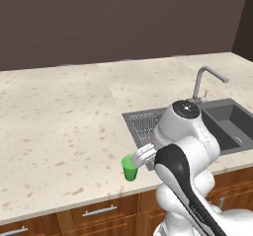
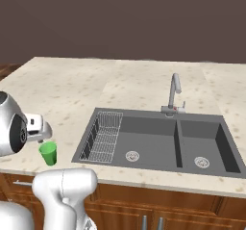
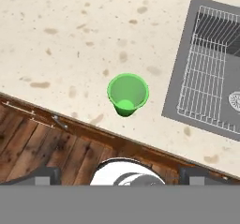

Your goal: Pick the cup and bowl from the counter and place them on the counter next to the sink.

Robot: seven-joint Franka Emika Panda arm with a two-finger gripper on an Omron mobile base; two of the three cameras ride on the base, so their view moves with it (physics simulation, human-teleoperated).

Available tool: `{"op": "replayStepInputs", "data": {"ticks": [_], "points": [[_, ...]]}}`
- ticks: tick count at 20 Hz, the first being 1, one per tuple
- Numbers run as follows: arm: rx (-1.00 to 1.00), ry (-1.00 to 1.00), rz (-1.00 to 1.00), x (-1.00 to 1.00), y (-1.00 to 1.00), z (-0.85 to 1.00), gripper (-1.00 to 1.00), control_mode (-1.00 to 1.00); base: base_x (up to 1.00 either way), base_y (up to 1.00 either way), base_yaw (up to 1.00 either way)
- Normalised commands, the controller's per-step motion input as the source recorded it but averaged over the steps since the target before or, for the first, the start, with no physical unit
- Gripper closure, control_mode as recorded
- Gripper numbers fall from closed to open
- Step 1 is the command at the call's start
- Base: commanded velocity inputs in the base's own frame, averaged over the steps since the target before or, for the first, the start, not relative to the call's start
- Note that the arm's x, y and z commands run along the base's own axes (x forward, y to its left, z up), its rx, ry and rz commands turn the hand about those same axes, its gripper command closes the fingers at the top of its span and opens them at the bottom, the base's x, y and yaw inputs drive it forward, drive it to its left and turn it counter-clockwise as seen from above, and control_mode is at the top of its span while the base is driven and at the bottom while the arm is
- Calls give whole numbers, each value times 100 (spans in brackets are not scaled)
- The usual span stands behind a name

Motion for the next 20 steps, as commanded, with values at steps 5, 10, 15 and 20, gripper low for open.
{"op": "replayStepInputs", "data": {"ticks": [5, 10, 15, 20], "points": [[12, 4, -37, -38, -66, 38, -100, -100, 0, 0, 0], [14, 8, -50, -7, -55, 16, -100, -100, 0, 0, 0], [1, 0, -5, 0, -4, 0, -100, -100, 0, 0, 0], [0, 0, 0, 0, 0, 0, -100, -100, 0, 0, 0]]}}
